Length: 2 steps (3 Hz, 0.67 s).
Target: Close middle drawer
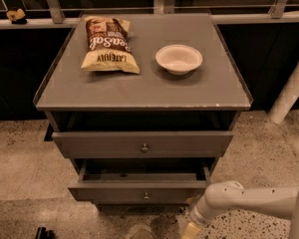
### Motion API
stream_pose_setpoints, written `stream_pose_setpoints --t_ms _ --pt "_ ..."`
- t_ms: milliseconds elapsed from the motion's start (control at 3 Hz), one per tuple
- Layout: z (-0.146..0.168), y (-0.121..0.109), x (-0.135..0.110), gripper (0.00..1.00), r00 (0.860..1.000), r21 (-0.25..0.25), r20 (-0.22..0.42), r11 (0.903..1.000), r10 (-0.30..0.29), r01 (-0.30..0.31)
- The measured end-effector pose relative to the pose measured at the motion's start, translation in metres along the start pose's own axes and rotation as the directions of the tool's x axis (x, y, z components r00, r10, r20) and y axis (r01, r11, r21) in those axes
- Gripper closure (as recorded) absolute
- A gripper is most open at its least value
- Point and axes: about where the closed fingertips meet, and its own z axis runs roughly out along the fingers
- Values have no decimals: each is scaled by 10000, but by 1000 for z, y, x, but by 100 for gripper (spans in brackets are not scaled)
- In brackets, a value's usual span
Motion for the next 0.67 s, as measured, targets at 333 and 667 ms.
stream_pose_setpoints --t_ms 333,667 --pt "10 -20 -9 0 9999 166 131 9999 27 -29" --pt "23 -53 -29 0 9983 769 542 9968 196 -237"
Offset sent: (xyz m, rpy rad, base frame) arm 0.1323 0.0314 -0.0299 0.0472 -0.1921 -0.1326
